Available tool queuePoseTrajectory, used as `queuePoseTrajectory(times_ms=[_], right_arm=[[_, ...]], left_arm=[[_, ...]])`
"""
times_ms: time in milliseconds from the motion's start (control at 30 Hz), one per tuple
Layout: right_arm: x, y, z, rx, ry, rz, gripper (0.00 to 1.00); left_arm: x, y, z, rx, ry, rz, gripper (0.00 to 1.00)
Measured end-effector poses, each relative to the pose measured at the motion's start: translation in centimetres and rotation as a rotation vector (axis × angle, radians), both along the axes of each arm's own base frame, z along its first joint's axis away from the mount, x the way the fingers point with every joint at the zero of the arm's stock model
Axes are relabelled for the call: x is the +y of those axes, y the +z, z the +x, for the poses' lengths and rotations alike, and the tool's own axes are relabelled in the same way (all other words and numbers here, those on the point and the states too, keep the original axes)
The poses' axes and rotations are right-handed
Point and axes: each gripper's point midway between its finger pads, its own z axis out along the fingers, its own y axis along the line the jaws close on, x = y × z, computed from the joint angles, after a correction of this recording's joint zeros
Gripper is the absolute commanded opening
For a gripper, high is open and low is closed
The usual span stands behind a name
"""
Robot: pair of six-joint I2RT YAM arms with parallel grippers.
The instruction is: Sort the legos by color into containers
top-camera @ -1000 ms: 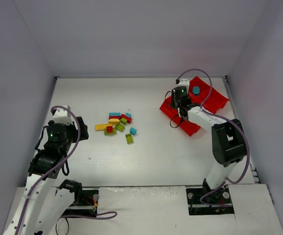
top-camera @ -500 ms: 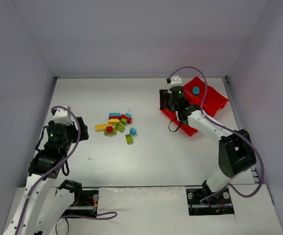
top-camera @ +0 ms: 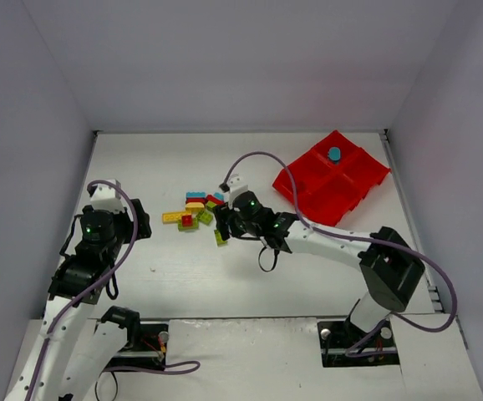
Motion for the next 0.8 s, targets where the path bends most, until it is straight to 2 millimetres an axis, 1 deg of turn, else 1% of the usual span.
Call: queuePoseTrajectory(times_ms=[100,200,300,400,500,600,633,700,733,800], right_arm=[[1.6,-2.7,-1.8,0.053,0.022,-0.027,0.63],[2.4,-5.4,-3.0,0.094,0.02,-0.065,0.62],[2.5,-8.3,-3.5,0.137,-0.002,-0.107,0.6],[2.2,-10.4,-3.2,0.152,-0.034,-0.145,0.58],[3.4,-10.2,-2.4,0.144,-0.048,-0.116,0.55],[4.1,-10.3,-1.7,0.128,-0.06,-0.107,0.52],[4.3,-10.3,-1.5,0.123,-0.062,-0.104,0.48],[4.7,-10.3,-1.1,0.116,-0.066,-0.102,0.37],[4.9,-10.4,-0.9,0.111,-0.068,-0.1,0.26],[5.0,-10.3,-0.6,0.102,-0.077,-0.096,0.15]], left_arm=[[0.0,0.0,0.0,0.0,0.0,0.0,0.72],[0.0,0.0,0.0,0.0,0.0,0.0,0.71],[0.0,0.0,0.0,-0.001,0.0,0.0,0.71],[0.0,0.1,0.0,-0.003,0.0,-0.001,0.72],[0.0,0.1,0.0,-0.004,0.0,-0.001,0.72],[0.0,0.1,0.0,-0.004,0.0,-0.001,0.71],[0.0,0.1,0.0,-0.004,0.0,-0.001,0.71],[0.0,0.1,0.0,-0.003,0.0,-0.001,0.72],[0.0,0.1,0.0,-0.004,0.0,-0.001,0.71],[0.0,0.1,0.0,-0.004,0.0,-0.001,0.71]])
